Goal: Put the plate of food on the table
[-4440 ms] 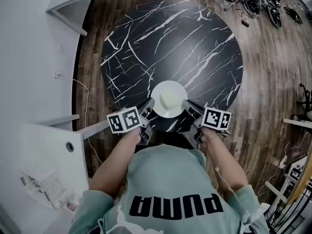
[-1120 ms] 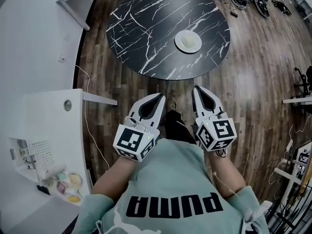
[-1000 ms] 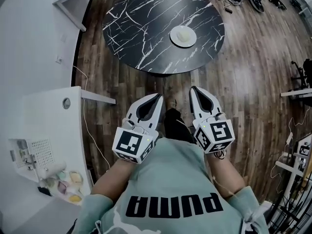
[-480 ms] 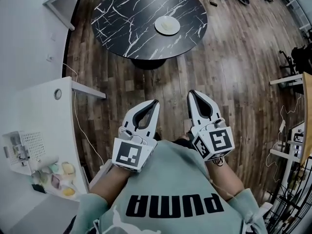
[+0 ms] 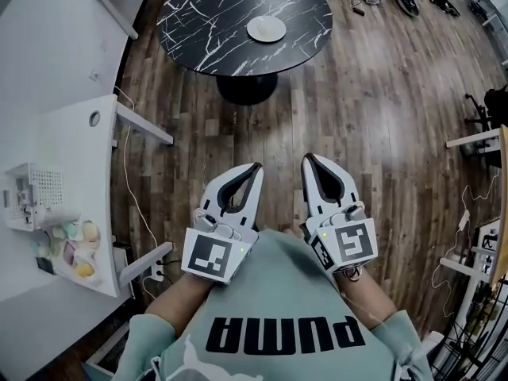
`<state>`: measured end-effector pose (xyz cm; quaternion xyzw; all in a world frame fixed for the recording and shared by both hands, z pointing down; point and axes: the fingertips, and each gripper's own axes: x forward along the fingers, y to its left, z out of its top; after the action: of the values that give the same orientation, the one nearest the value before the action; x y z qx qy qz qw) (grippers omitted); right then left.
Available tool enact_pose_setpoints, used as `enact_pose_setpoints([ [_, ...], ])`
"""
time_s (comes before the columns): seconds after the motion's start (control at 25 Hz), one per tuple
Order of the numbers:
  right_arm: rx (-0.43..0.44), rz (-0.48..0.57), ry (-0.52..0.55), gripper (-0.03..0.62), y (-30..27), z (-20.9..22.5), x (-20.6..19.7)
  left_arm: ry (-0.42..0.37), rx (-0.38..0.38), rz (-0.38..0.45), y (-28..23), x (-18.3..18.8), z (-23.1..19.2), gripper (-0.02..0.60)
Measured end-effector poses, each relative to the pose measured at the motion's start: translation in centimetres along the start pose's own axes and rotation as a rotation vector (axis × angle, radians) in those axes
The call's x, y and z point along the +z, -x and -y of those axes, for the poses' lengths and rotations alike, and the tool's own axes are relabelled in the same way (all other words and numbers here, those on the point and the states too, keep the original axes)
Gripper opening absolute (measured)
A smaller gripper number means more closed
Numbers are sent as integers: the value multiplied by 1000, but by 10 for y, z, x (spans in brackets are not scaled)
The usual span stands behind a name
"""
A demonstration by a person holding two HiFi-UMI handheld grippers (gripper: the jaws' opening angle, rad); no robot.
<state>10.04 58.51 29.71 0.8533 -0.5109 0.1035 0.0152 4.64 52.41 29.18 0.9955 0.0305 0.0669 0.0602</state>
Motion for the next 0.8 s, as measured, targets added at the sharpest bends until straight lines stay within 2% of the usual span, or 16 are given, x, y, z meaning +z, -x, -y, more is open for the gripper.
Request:
enact_pose_setpoints([
  [0.24,58,7,36,9,84,13,-2,-2,83,7,24,-8,91,6],
  [0.44,102,13,60,9,142,16,-9,-21,177,-8,49,-20,143,6],
  [0.6,120,12,58,9,174,16,-20,-50,248,-19,72,-28,164,6],
  [0.8,132,8,51,9,199,0,-29,-70,312,-43,110,-38,167,6],
])
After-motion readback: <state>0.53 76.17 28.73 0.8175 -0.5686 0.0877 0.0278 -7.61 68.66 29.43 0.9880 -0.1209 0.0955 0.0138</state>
